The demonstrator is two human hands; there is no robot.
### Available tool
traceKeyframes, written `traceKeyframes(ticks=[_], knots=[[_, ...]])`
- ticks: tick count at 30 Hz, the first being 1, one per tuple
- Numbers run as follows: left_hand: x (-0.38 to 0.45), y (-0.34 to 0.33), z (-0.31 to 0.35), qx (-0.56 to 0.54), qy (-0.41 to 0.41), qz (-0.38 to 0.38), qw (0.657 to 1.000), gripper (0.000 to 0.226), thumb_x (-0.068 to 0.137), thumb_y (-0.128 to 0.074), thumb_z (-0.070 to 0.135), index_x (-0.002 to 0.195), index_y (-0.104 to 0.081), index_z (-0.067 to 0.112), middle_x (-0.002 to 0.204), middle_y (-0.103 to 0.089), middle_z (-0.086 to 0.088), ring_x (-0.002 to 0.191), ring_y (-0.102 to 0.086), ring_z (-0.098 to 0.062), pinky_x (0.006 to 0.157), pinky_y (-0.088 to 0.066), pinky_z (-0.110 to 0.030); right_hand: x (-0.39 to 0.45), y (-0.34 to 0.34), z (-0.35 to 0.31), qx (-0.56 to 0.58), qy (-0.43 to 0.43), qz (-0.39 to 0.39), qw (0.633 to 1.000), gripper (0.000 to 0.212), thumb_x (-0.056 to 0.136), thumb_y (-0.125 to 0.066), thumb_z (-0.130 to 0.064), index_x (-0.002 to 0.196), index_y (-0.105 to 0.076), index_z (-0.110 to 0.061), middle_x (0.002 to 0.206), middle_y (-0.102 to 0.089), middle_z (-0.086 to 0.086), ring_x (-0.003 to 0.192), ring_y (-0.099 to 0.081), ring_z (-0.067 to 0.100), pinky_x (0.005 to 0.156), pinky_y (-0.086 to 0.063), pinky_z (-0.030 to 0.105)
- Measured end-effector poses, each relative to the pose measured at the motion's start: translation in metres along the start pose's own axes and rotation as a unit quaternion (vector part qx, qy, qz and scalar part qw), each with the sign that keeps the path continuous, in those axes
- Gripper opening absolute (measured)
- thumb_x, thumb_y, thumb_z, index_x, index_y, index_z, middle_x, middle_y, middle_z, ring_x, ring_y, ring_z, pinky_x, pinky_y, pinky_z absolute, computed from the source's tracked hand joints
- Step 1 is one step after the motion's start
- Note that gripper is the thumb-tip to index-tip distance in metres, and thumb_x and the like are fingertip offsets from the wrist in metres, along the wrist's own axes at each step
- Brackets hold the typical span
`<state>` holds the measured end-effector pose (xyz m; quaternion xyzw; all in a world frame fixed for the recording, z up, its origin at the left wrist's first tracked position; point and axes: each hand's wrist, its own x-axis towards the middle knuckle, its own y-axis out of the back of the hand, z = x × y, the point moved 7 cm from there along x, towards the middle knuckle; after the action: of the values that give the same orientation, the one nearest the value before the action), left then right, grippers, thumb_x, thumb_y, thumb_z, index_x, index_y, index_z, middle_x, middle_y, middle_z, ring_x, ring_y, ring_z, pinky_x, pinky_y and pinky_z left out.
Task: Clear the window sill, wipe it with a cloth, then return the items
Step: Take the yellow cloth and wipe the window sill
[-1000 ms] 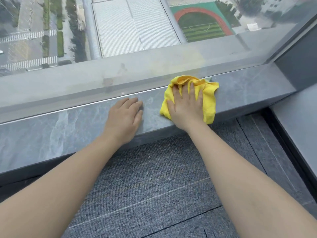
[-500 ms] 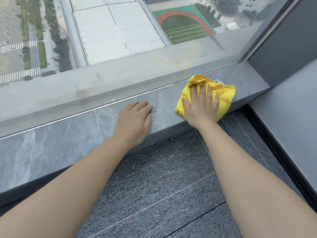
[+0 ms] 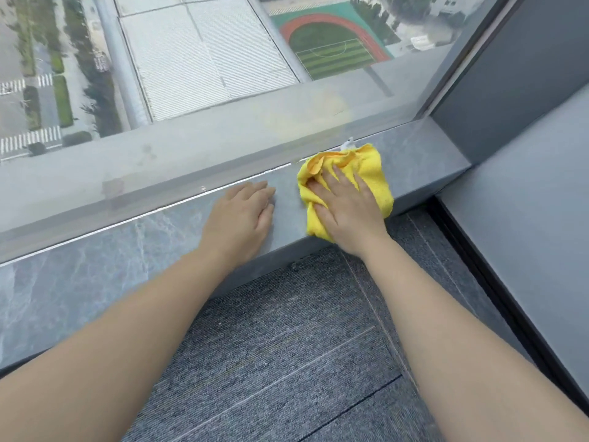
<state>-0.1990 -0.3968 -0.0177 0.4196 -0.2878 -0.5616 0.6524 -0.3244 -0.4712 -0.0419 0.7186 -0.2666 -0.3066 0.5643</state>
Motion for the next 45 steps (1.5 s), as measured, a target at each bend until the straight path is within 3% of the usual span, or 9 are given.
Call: traceKeyframes(ticks=[2, 7, 14, 17, 21, 23, 32, 37, 45], knots=[[0.011, -0.009, 0.016, -0.005, -0.004, -0.023, 1.0, 0.061, 0.079, -0.021, 0.035, 0.131, -0.043, 0.012, 0.145, -0.041, -0.008, 0.136, -0.029, -0.025, 0.111, -0.018, -0.031, -0.006, 0.003, 0.015, 0.017, -0.011, 0.016, 1.0, 0.07, 0.081, -0.004, -0.047, 0.141, -0.035, -0.028, 0.157, -0.022, 0.0, 0.147, -0.012, 0.02, 0.117, 0.0, 0.038], [0.032, -0.027, 0.045, 0.01, -0.017, -0.067, 0.998, 0.043, 0.094, -0.03, 0.026, 0.136, -0.034, 0.014, 0.15, -0.031, -0.006, 0.141, -0.019, -0.024, 0.112, -0.01, -0.028, -0.008, 0.007, 0.064, 0.012, -0.142, -0.005, 0.99, 0.051, 0.097, -0.021, -0.04, 0.147, -0.018, -0.026, 0.16, -0.006, 0.002, 0.148, 0.0, 0.02, 0.118, 0.003, 0.041], [0.053, -0.031, 0.059, 0.038, -0.028, -0.076, 0.996, 0.05, 0.093, -0.023, 0.031, 0.139, -0.025, 0.014, 0.153, -0.025, -0.005, 0.142, -0.016, -0.024, 0.114, -0.011, -0.03, 0.032, 0.013, 0.095, 0.074, -0.337, -0.045, 0.937, 0.064, 0.095, -0.018, -0.047, 0.148, 0.002, -0.017, 0.158, 0.011, 0.011, 0.145, 0.015, 0.032, 0.115, 0.011, 0.053], [0.055, -0.03, 0.057, 0.037, -0.031, -0.079, 0.996, 0.066, 0.077, -0.016, 0.037, 0.138, -0.028, 0.014, 0.151, -0.029, -0.006, 0.142, -0.019, -0.024, 0.114, -0.012, -0.03, 0.04, 0.015, 0.087, 0.056, -0.301, -0.038, 0.951, 0.062, 0.096, -0.017, -0.045, 0.148, -0.001, -0.017, 0.159, 0.008, 0.011, 0.145, 0.014, 0.032, 0.115, 0.011, 0.053], [0.061, -0.035, 0.067, 0.037, -0.047, -0.079, 0.995, 0.066, 0.077, -0.017, 0.036, 0.137, -0.032, 0.013, 0.15, -0.031, -0.007, 0.14, -0.022, -0.026, 0.114, -0.012, -0.031, 0.027, 0.019, 0.08, 0.008, -0.131, -0.001, 0.991, 0.052, 0.098, -0.022, -0.039, 0.147, -0.016, -0.025, 0.16, -0.005, 0.003, 0.147, 0.004, 0.022, 0.117, 0.006, 0.044], [0.065, -0.042, 0.079, 0.03, -0.059, -0.085, 0.994, 0.065, 0.077, -0.017, 0.036, 0.136, -0.033, 0.014, 0.15, -0.032, -0.007, 0.14, -0.022, -0.024, 0.112, -0.012, -0.03, 0.018, 0.019, 0.085, 0.01, -0.091, -0.003, 0.996, 0.049, 0.098, -0.024, -0.036, 0.146, -0.02, -0.028, 0.16, -0.008, 0.0, 0.148, 0.001, 0.019, 0.118, 0.005, 0.04], [0.077, -0.057, 0.093, 0.05, -0.077, -0.105, 0.99, 0.047, 0.094, -0.022, 0.029, 0.138, -0.029, 0.012, 0.152, -0.027, -0.005, 0.141, -0.022, -0.02, 0.114, -0.012, -0.027, 0.008, 0.021, 0.143, 0.039, -0.268, 0.024, 0.962, 0.054, 0.098, -0.023, -0.039, 0.148, -0.012, -0.021, 0.159, -0.005, 0.007, 0.147, 0.002, 0.024, 0.118, 0.003, 0.042], [0.084, -0.048, 0.073, 0.001, -0.047, -0.14, 0.989, 0.059, 0.081, -0.015, 0.037, 0.137, -0.03, 0.022, 0.148, -0.036, -0.001, 0.136, -0.033, -0.019, 0.105, -0.028, -0.028, 0.03, 0.025, 0.17, 0.052, -0.294, 0.005, 0.954, 0.054, 0.098, -0.021, -0.039, 0.148, -0.01, -0.022, 0.16, -0.003, 0.006, 0.147, -0.005, 0.025, 0.117, -0.003, 0.041], [0.091, -0.045, 0.075, -0.053, -0.053, -0.149, 0.986, 0.063, 0.074, -0.02, 0.034, 0.135, -0.033, 0.025, 0.143, -0.044, 0.001, 0.128, -0.041, -0.021, 0.101, -0.029, -0.027, 0.043, 0.035, 0.176, 0.042, -0.3, 0.016, 0.953, 0.052, 0.098, -0.02, -0.038, 0.147, -0.014, -0.024, 0.159, -0.006, 0.004, 0.146, -0.007, 0.026, 0.117, -0.005, 0.042]])
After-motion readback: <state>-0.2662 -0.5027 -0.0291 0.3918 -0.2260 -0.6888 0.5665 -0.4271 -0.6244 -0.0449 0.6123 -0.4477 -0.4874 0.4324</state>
